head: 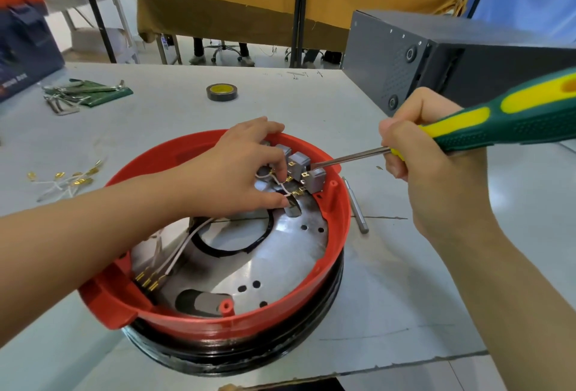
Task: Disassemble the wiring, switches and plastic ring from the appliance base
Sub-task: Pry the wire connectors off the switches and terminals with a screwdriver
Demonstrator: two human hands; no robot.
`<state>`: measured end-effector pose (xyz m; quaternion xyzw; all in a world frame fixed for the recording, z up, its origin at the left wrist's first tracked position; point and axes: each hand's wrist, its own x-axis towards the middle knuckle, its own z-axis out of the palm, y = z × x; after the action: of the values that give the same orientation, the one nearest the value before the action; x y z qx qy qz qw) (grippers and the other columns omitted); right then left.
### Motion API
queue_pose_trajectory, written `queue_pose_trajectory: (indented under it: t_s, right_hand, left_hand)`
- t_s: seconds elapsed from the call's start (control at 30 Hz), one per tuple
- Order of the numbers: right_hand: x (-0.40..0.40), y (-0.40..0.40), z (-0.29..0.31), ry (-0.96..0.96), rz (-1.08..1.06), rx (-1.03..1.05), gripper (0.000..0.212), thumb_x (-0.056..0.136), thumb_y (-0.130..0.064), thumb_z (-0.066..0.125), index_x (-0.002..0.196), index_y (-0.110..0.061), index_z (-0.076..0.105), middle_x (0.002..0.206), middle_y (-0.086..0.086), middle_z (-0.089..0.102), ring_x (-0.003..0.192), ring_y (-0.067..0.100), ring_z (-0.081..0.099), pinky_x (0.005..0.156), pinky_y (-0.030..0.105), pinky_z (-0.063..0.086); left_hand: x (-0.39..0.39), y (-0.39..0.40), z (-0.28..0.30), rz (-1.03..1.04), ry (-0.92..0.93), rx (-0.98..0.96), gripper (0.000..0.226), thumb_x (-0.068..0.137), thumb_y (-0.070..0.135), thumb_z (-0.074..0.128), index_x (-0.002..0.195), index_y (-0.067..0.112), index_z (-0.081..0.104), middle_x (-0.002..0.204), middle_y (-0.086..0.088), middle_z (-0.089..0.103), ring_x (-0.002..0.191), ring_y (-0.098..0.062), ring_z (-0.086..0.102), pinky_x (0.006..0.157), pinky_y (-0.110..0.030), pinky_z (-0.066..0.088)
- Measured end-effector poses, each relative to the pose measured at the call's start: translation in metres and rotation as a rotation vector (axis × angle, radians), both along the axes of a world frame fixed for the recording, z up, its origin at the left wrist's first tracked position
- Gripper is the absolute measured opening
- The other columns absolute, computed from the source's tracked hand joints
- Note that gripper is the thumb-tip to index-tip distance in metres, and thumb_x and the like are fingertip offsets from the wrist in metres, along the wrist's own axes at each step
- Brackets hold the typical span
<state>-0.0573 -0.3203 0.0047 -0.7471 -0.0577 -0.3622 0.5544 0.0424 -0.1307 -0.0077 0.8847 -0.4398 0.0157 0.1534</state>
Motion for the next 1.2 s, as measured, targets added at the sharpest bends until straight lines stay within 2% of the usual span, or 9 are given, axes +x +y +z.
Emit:
queue_pose_trajectory:
  t_s: [0.17, 0.37, 0.53, 0.7, 0.9, 1.0, 1.1, 1.2]
  right_hand:
    - [0.005, 0.003, 0.002, 0.014, 0.017, -0.020, 0.025, 0.074, -0.015, 0.055, 0.056, -0.015, 0.038, 0.049, -0.006, 0.035, 0.050, 0.015, 0.033, 0.053, 0.026, 0.029]
    - [0.016, 0.010, 0.004, 0.063, 0.049, -0.074, 0.024, 0.073, -0.014, 0.054, 0.055, -0.013, 0.038, 0.046, -0.007, 0.036, 0.047, 0.007, 0.035, 0.050, 0.016, 0.030]
    - [0.026, 0.011, 0.008, 0.089, 0.090, -0.134, 0.025, 0.073, -0.013, 0.055, 0.056, -0.012, 0.037, 0.045, -0.007, 0.034, 0.044, 0.005, 0.034, 0.046, 0.014, 0.029]
    - [0.028, 0.012, 0.009, 0.083, 0.123, -0.181, 0.026, 0.074, -0.010, 0.056, 0.056, -0.006, 0.037, 0.046, -0.006, 0.034, 0.044, 0.004, 0.034, 0.045, 0.011, 0.028]
    - [0.029, 0.014, 0.008, 0.094, 0.172, -0.241, 0.028, 0.080, 0.005, 0.059, 0.059, 0.004, 0.040, 0.048, -0.006, 0.031, 0.045, 0.004, 0.035, 0.046, 0.008, 0.027]
    - [0.029, 0.015, 0.010, 0.077, 0.209, -0.282, 0.028, 0.080, 0.006, 0.059, 0.061, 0.008, 0.039, 0.050, 0.003, 0.030, 0.047, 0.005, 0.034, 0.047, 0.010, 0.027]
    - [0.030, 0.015, 0.013, 0.069, 0.231, -0.330, 0.026, 0.078, 0.001, 0.058, 0.061, 0.006, 0.040, 0.055, 0.013, 0.032, 0.050, 0.006, 0.033, 0.048, 0.013, 0.028]
    - [0.031, 0.012, 0.012, 0.090, 0.242, -0.358, 0.024, 0.077, -0.005, 0.057, 0.059, -0.003, 0.041, 0.051, 0.004, 0.032, 0.048, 0.005, 0.035, 0.048, 0.013, 0.028]
  left_hand:
    - [0.001, 0.001, 0.003, 0.012, 0.010, 0.014, 0.020, 0.078, 0.042, 0.071, 0.094, 0.032, 0.064, 0.155, 0.006, 0.021, 0.144, -0.008, 0.005, 0.114, -0.027, 0.009]
    - [0.004, 0.002, 0.006, 0.024, -0.004, 0.109, 0.027, 0.081, 0.044, 0.067, 0.103, 0.030, 0.064, 0.155, 0.005, 0.016, 0.142, -0.013, 0.012, 0.115, -0.031, 0.017]
    - [0.007, 0.004, 0.009, -0.004, 0.006, 0.142, 0.027, 0.081, 0.043, 0.067, 0.105, 0.031, 0.065, 0.155, 0.007, 0.015, 0.141, -0.015, 0.016, 0.115, -0.034, 0.023]
    - [0.010, 0.005, 0.010, -0.038, 0.025, 0.124, 0.022, 0.079, 0.038, 0.070, 0.099, 0.029, 0.066, 0.154, 0.008, 0.018, 0.140, -0.014, 0.018, 0.114, -0.034, 0.024]
    - [0.011, 0.004, 0.014, -0.080, 0.102, 0.112, 0.015, 0.076, 0.029, 0.071, 0.089, 0.032, 0.063, 0.153, 0.012, 0.019, 0.138, -0.010, 0.022, 0.111, -0.027, 0.025]
    - [0.010, 0.003, 0.012, -0.071, 0.109, 0.077, 0.012, 0.076, 0.031, 0.072, 0.085, 0.029, 0.064, 0.151, 0.013, 0.022, 0.135, -0.008, 0.024, 0.110, -0.027, 0.025]
    - [0.008, 0.003, 0.007, -0.046, 0.118, 0.022, 0.015, 0.076, 0.036, 0.073, 0.085, 0.026, 0.066, 0.151, 0.015, 0.022, 0.134, -0.003, 0.021, 0.107, -0.023, 0.022]
    - [0.006, 0.004, 0.004, -0.045, 0.105, -0.009, 0.017, 0.076, 0.037, 0.073, 0.085, 0.024, 0.067, 0.150, 0.014, 0.025, 0.135, -0.004, 0.021, 0.112, -0.027, 0.022]
